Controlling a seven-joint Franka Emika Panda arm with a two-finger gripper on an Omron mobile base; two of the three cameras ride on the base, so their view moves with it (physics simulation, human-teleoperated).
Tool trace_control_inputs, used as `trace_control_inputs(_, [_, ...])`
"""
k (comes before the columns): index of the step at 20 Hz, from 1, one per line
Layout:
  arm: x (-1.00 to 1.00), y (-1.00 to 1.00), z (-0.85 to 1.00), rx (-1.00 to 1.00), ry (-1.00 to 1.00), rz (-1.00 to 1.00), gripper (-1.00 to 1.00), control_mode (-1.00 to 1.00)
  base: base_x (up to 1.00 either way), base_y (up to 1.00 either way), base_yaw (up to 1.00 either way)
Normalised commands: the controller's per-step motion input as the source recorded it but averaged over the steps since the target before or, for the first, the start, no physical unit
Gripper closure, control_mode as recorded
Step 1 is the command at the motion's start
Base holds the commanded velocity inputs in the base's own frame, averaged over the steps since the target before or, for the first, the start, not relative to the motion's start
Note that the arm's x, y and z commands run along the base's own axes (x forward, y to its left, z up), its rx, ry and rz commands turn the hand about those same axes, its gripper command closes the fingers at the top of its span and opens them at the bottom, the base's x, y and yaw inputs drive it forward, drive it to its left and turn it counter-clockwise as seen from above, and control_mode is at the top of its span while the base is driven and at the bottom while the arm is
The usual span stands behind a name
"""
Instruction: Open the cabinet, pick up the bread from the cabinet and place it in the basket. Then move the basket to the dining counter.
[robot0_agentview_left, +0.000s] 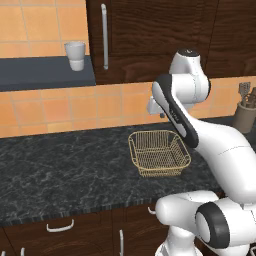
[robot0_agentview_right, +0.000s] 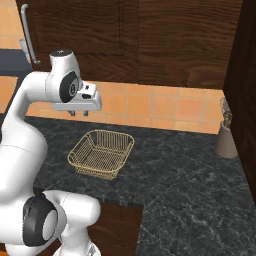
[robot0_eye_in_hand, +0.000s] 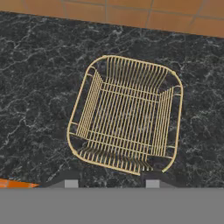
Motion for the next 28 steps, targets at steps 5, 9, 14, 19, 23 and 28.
trace_control_inputs(5, [0.00,0.00,0.00,0.00,0.00,0.00,-1.00,-1.00,0.00,0.00,0.00])
trace_control_inputs(9, [-0.03,0.26,0.02,-0.07,-0.24,0.00,-1.00,-1.00,0.00,0.00,0.00])
trace_control_inputs(14, [0.00,0.71,0.41,-0.07,-0.49,0.00,-1.00,-1.00,0.00,0.00,0.00])
trace_control_inputs(19, [0.01,0.72,0.57,0.00,-0.35,0.00,-1.00,-1.00,0.00,0.00,0.00])
trace_control_inputs(23, [0.03,0.50,0.69,0.09,-0.16,0.00,-1.00,-1.00,0.00,0.00,0.00])
trace_control_inputs(28, [0.16,0.38,0.85,0.18,-0.01,0.00,-1.00,-1.00,0.00,0.00,0.00])
